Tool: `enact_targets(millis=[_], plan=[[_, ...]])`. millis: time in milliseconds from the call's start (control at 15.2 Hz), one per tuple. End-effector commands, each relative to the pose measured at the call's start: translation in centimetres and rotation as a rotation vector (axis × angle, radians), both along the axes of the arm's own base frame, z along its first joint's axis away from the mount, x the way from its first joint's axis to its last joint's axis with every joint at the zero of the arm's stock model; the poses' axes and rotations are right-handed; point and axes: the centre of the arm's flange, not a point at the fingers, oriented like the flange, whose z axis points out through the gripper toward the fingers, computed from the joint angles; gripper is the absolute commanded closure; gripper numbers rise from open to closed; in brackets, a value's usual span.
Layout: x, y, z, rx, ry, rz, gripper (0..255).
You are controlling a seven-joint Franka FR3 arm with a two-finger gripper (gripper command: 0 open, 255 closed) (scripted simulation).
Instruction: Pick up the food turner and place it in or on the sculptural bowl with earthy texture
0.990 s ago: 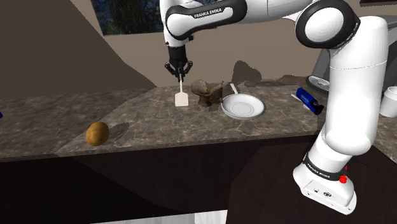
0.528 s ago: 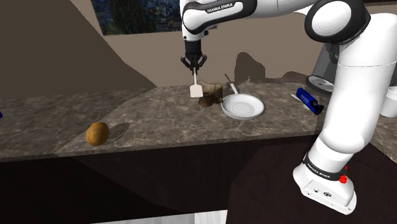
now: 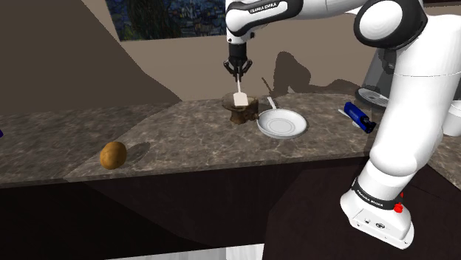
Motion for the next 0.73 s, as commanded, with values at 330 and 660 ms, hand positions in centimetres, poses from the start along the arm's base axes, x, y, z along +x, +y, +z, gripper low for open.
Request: enact_targets(millis=[330, 660], plan=[[0.0, -0.3, -3.5, 0.000, 0.000, 0.001, 255], [0.0, -0.3, -6.2, 0.000, 0.000, 0.001, 255]])
